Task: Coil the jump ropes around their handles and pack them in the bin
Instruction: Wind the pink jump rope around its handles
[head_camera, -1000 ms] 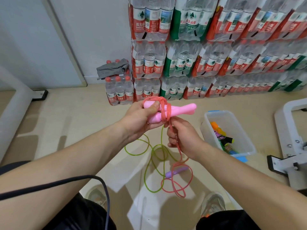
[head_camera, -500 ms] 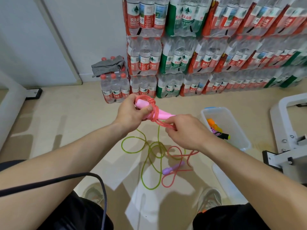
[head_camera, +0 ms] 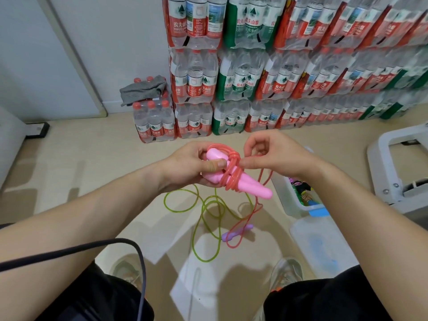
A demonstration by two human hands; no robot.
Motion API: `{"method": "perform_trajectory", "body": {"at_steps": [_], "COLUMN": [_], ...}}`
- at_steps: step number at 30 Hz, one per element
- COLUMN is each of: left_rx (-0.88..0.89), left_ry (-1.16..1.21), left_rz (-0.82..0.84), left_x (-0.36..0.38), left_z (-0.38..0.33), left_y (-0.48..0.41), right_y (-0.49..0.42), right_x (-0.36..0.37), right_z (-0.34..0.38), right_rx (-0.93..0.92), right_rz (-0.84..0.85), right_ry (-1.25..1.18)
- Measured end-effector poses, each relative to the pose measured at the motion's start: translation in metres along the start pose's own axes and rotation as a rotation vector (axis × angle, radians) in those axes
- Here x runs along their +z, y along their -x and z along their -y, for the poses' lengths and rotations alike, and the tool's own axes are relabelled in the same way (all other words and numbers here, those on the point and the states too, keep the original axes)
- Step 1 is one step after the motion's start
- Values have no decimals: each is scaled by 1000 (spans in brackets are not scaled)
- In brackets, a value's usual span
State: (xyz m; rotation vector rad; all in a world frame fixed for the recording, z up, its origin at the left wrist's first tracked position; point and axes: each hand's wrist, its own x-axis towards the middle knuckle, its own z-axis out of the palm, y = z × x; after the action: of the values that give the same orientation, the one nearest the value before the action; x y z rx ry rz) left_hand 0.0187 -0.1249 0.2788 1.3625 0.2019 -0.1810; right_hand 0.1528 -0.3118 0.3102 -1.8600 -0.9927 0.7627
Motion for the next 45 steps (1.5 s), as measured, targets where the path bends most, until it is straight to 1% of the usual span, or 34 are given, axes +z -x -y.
{"method": "perform_trajectory", "body": {"at_steps": [2, 5, 7, 10, 12, 14, 16, 17, 20, 22, 26, 27, 30, 32, 33, 35, 37, 39, 42, 45], "left_rx": [-2, -6, -13, -8, 8, 28, 50, 59, 60, 90, 147, 153, 165, 172, 165, 140, 125, 114, 63, 15], "left_ry": [100, 157, 182, 319, 350, 360, 370, 352, 235, 95, -372, -451, -554, -669, -683, -641, -628, -580, -429, -277], "left_rz": [20, -34, -75, -147, -217, -298, -375, -414, -572, -651, -723, -721, -677, -608, -548, -397, -268, -180, -57, 66], "left_x": [-1, -4, -5, -7, -9, -10, -14, -17, -23, -24, -23, -23, -21, -18, -16, -10, -7, -6, -9, -11], "left_z": [-2, -1, -1, -2, -3, -2, -1, -1, 2, 6, 10, 12, 17, 17, 17, 14, 9, 1, -9, -12], "left_y": [1, 3, 5, 3, 2, -1, -4, -6, -10, -11, -14, -14, -13, -12, -12, -10, -7, -5, -1, 1], "right_y": [-1, -1, -2, -6, -8, -8, -6, -4, 2, 3, 5, 5, 4, 1, 0, -3, -5, -5, -4, -5], "right_x": [4, 24, 41, 59, 68, 77, 91, 98, 113, 115, 102, 96, 79, 67, 61, 49, 37, 27, 16, 18], "right_z": [-9, -21, -26, -35, -39, -40, -38, -36, -33, -23, 4, 8, 12, 11, 11, 11, 9, 3, -9, -17], "right_rx": [54, 141, 253, 369, 406, 417, 384, 357, 203, 133, 36, -1, -103, -133, -130, -87, -32, 18, 84, 106], "right_rz": [26, 27, 10, -49, -84, -135, -144, -136, -79, -62, -127, -138, -139, -141, -154, -142, -75, -7, 9, 47], "right_ry": [-158, -373, -502, -603, -635, -543, -382, -246, 360, 595, 865, 896, 915, 909, 868, 726, 543, 328, 87, -169]}}
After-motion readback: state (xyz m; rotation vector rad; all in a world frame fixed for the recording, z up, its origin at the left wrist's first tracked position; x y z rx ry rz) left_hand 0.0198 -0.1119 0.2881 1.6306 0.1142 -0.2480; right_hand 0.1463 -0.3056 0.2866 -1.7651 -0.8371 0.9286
